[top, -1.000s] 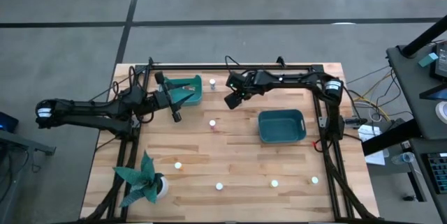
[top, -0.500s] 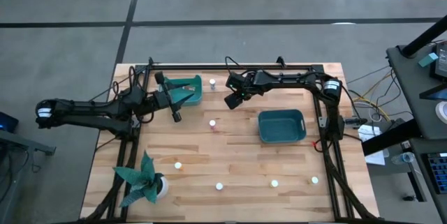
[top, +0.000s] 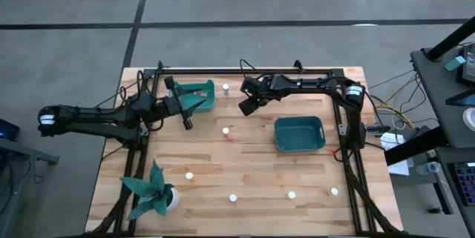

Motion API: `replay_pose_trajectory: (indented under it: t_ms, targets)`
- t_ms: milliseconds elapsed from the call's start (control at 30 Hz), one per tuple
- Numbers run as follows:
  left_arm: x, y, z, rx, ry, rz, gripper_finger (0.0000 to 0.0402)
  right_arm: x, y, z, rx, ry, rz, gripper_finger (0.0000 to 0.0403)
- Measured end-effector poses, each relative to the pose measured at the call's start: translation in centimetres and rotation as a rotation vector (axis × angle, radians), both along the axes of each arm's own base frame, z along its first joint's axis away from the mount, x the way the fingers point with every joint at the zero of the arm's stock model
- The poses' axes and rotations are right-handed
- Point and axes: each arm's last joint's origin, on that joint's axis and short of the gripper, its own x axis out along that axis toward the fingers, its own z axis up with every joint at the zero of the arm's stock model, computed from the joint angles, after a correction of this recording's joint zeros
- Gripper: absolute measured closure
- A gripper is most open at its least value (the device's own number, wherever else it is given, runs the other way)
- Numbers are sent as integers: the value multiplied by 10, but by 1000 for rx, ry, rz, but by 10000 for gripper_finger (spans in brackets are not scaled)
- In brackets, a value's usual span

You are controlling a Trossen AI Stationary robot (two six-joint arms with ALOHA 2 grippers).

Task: Pick and place medicine bottles into bin by pill shape (circle, oval)
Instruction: Put the blue tablet bottle into the blue bin

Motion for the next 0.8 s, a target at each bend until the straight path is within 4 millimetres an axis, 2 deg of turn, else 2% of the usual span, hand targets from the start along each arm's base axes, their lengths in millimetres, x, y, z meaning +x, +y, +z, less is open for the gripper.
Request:
replay_pose_trajectory:
  t_ms: [200,467,800]
  targets:
    - [0,0,0,0,-1,0,242,-7,15,32,-20,-56,32,293]
    - [0,0,0,0,-1,0,242,-22,64,76,-18,-115,97,291]
    - [0,0,0,-1,-1,-1,242,-56,116,104,22,-32,104,291]
